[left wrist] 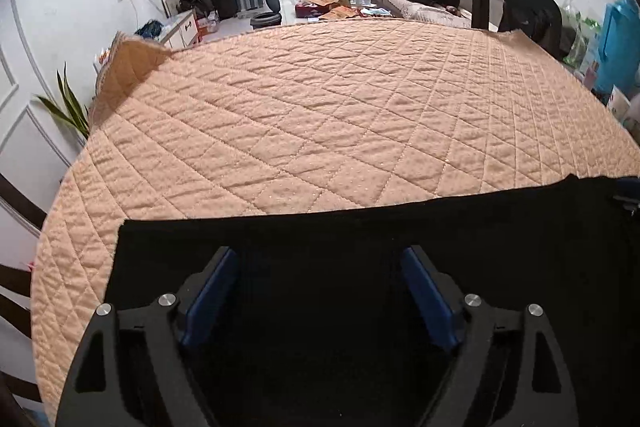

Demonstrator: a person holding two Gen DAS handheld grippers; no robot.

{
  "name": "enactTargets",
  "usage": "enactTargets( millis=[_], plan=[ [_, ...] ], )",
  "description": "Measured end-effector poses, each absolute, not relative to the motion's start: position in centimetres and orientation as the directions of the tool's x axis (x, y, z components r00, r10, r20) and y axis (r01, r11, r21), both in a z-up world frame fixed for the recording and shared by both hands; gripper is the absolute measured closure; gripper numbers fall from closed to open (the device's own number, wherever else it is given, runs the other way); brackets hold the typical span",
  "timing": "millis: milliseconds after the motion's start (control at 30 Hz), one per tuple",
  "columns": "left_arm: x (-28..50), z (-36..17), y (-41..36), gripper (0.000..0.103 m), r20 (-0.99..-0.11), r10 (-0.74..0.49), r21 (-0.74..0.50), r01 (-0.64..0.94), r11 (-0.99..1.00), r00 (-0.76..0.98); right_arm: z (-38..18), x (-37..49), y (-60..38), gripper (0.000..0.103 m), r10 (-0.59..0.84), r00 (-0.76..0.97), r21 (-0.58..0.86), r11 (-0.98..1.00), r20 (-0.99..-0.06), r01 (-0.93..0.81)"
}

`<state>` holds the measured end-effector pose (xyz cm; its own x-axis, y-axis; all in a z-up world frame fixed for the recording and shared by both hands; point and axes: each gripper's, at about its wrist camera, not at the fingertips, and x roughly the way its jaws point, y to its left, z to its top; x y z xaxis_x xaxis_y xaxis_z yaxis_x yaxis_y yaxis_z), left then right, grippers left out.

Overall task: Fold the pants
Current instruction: 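Grasp the pants edge with the left gripper while the right gripper grasps beside it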

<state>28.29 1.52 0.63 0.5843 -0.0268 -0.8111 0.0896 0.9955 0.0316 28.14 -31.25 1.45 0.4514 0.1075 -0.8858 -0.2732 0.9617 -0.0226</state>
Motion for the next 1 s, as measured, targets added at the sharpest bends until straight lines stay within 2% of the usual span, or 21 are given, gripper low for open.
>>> enactTargets(
  millis=[33,67,100,133,167,200,267,367,500,667,767,900,1000],
  plan=[
    [28.2,0.7,1.4,0.020,-0.813,-0.030,0.033,0.097,0.995,0.582,1.4,28.1,-31.2,0.044,0.106,0.457,-0.024,0.962,-0.883,-0.271],
    [28.1,0.8,1.2,0.032,-0.812,-0.043,0.029,0.115,0.993,0.582,1.3,28.1,-31.1,0.046,0.107,0.461,-0.025,0.962,-0.881,-0.273],
    [27.9,1.0,0.8,0.043,-0.810,-0.063,0.025,0.141,0.990,0.583,1.4,28.0,-31.0,0.055,0.114,0.466,-0.024,0.960,-0.877,-0.279],
    [27.8,1.1,0.5,0.050,-0.808,-0.061,0.039,0.157,0.987,0.586,1.5,28.0,-30.9,0.073,0.128,0.469,-0.012,0.959,-0.874,-0.285],
    [27.9,1.3,0.0,0.068,-0.806,-0.075,0.040,0.181,0.983,0.587,1.6,28.1,-30.5,0.086,0.142,0.465,0.001,0.957,-0.874,-0.291],
    [27.7,1.4,-0.5,0.086,-0.807,-0.083,0.041,0.196,0.980,0.584,1.5,28.2,-29.9,0.092,0.143,0.462,0.001,0.956,-0.875,-0.294],
    [27.4,1.5,-1.4,0.097,-0.808,-0.066,0.062,0.196,0.979,0.586,1.5,28.0,-28.8,0.094,0.100,0.476,-0.053,0.953,-0.874,-0.298],
    [26.5,1.9,-1.9,0.099,-0.807,-0.028,0.094,0.174,0.980,0.590,2.1,27.4,-29.0,0.096,0.105,0.486,-0.038,0.960,-0.868,-0.276],
    [23.5,4.3,-1.7,0.099,-0.767,-0.038,0.098,0.175,0.980,0.641,5.3,24.3,-29.9,0.096,0.180,0.548,0.022,0.959,-0.817,-0.282],
    [17.1,8.0,-1.4,0.099,-0.689,-0.098,0.059,0.191,0.980,0.718,9.0,17.3,-30.9,0.096,0.276,0.638,0.085,0.946,-0.719,-0.313],
    [11.8,9.6,-0.6,0.099,-0.628,-0.156,0.018,0.215,0.977,0.762,10.1,12.2,-31.2,0.096,0.292,0.690,0.075,0.942,-0.662,-0.327],
    [3.6,9.0,0.5,0.099,-0.575,-0.197,-0.027,0.223,0.975,0.794,9.4,4.2,-32.5,0.096,0.319,0.733,0.113,0.942,-0.601,-0.317],
    [-0.7,7.0,1.3,0.098,-0.579,-0.249,-0.111,0.227,0.968,0.777,7.1,-0.8,-33.4,0.096,0.346,0.729,0.183,0.937,-0.591,-0.296]
  ],
)
